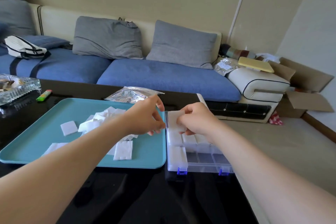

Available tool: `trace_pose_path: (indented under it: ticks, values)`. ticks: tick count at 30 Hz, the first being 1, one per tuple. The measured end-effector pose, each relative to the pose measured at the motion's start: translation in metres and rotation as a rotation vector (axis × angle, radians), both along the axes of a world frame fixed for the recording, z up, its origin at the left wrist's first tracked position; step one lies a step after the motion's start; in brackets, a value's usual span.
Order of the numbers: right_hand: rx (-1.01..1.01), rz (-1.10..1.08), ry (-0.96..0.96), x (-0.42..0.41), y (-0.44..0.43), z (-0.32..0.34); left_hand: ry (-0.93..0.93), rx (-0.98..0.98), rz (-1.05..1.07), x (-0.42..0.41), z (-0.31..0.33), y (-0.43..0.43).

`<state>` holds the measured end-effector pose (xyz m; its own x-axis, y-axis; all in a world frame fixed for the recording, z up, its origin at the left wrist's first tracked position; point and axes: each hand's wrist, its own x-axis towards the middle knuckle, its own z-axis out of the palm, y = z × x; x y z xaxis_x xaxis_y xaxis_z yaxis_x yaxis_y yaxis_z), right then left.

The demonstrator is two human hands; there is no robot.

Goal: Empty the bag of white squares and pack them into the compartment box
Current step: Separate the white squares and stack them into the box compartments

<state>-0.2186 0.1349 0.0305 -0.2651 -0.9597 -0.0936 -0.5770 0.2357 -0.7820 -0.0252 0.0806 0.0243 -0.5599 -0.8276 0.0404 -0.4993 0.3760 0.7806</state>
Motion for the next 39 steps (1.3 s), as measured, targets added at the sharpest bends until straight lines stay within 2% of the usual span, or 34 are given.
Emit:
trace_pose_path:
  ticks: [4, 7, 17, 24, 30, 35, 37, 39]
  values:
    - [0.269, 0.018, -0.049, -0.016, 0.014, -0.001, -0.228, -0.031, -0.160, -0.010, -0.002, 0.011]
    - [0.348, 0.043, -0.078, -0.019, 0.022, -0.008, -0.348, -0.049, -0.240, -0.012, -0.004, 0.017]
    - [0.397, 0.091, 0.022, -0.003, 0.034, -0.017, -0.391, -0.063, -0.302, -0.011, -0.009, 0.016]
    - [0.361, 0.143, 0.214, 0.006, 0.029, -0.022, -0.477, -0.185, -0.328, -0.015, -0.009, 0.018]
    - [0.228, 0.319, 0.528, 0.013, 0.030, -0.024, -0.488, -0.211, -0.368, -0.015, -0.010, 0.015]
    - [0.176, 0.415, 0.772, 0.018, 0.034, -0.020, -0.483, -0.259, -0.234, -0.006, 0.001, 0.008]
    - [0.128, 0.401, 0.857, 0.019, 0.034, -0.014, -0.599, -0.293, -0.132, 0.004, 0.001, 0.000]
    - [0.082, 0.387, 0.877, 0.020, 0.032, -0.009, -0.794, -0.305, -0.064, 0.015, 0.000, -0.006]
